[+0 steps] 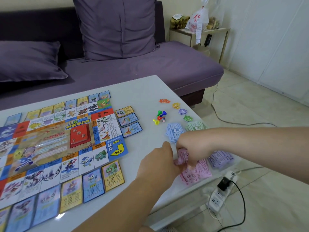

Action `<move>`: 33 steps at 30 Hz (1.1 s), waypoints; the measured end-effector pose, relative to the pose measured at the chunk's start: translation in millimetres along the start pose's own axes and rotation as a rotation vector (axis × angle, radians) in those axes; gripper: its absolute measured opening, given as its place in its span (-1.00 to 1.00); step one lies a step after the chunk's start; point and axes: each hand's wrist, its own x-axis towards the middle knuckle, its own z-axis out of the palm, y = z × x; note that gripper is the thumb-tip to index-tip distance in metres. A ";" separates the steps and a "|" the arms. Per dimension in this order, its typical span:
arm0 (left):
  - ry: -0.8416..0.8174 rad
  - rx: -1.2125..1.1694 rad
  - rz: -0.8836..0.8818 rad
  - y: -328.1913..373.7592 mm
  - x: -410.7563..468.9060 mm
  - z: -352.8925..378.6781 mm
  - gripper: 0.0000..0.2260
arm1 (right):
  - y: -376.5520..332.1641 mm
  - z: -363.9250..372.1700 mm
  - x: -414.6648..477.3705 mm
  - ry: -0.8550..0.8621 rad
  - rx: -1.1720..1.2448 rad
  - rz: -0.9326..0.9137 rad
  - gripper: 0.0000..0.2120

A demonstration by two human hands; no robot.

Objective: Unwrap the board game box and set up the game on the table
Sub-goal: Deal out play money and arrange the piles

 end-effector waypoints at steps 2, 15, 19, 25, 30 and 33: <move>0.018 -0.030 0.002 -0.4 -1.2 1.8 -0.59 | 1.9 2.2 0.4 0.007 0.013 -0.014 -0.64; 0.299 -0.474 0.081 -45.8 -23.8 -20.8 -0.83 | -30.7 42.8 15.5 0.799 1.033 -0.242 -0.90; 0.263 -0.280 0.120 -50.5 -24.1 -10.3 -0.73 | -32.9 70.0 18.9 0.795 0.978 -0.236 -0.83; 0.309 -0.021 0.224 -45.1 -18.5 -2.1 -0.45 | -27.8 80.2 7.4 0.871 0.845 -0.216 -0.58; 0.327 0.155 0.286 -41.2 -23.6 5.2 -0.30 | -25.3 95.8 4.3 0.911 0.803 -0.268 -0.40; 0.359 0.223 0.351 -46.3 -20.4 14.6 -0.21 | -23.4 102.1 7.8 0.922 0.777 -0.260 -0.37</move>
